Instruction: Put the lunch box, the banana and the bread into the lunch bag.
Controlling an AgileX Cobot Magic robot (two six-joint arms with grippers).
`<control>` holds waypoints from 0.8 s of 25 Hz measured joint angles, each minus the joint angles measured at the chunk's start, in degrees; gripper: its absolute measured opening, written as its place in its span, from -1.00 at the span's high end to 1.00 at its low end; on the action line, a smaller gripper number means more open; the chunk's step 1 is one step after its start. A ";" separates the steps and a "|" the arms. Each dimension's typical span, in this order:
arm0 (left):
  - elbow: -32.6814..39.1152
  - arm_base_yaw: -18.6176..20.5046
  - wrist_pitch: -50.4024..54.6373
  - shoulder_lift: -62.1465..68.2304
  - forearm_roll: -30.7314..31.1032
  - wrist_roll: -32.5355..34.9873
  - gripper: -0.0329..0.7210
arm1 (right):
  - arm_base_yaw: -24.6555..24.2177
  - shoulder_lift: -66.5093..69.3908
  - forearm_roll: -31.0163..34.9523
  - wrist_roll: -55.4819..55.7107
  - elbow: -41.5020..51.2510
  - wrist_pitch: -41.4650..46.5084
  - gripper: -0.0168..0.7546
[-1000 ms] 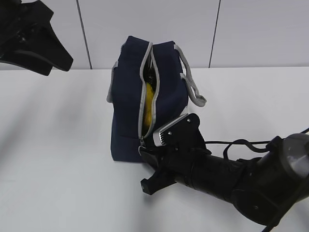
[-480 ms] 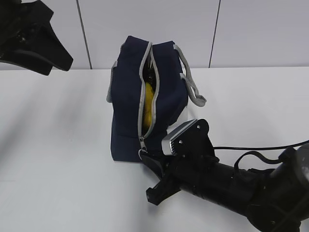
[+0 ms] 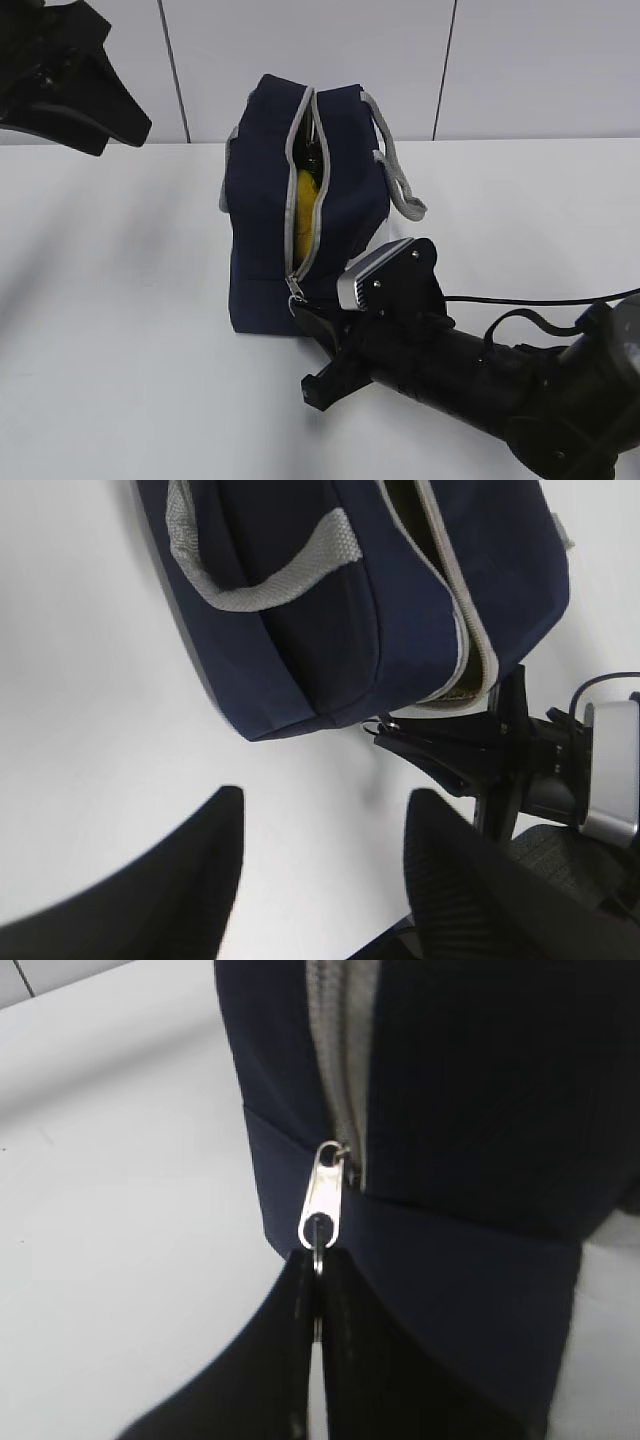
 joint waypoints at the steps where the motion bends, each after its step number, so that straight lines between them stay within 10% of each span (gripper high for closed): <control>1: 0.00 0.00 0.00 0.00 0.00 0.00 -0.08 | 0.00 0.00 0.00 0.00 -0.39 1.12 1.00; 20: 0.00 0.00 0.00 0.00 -0.15 0.00 -0.06 | 0.00 0.00 -0.71 -0.33 -5.57 11.21 1.00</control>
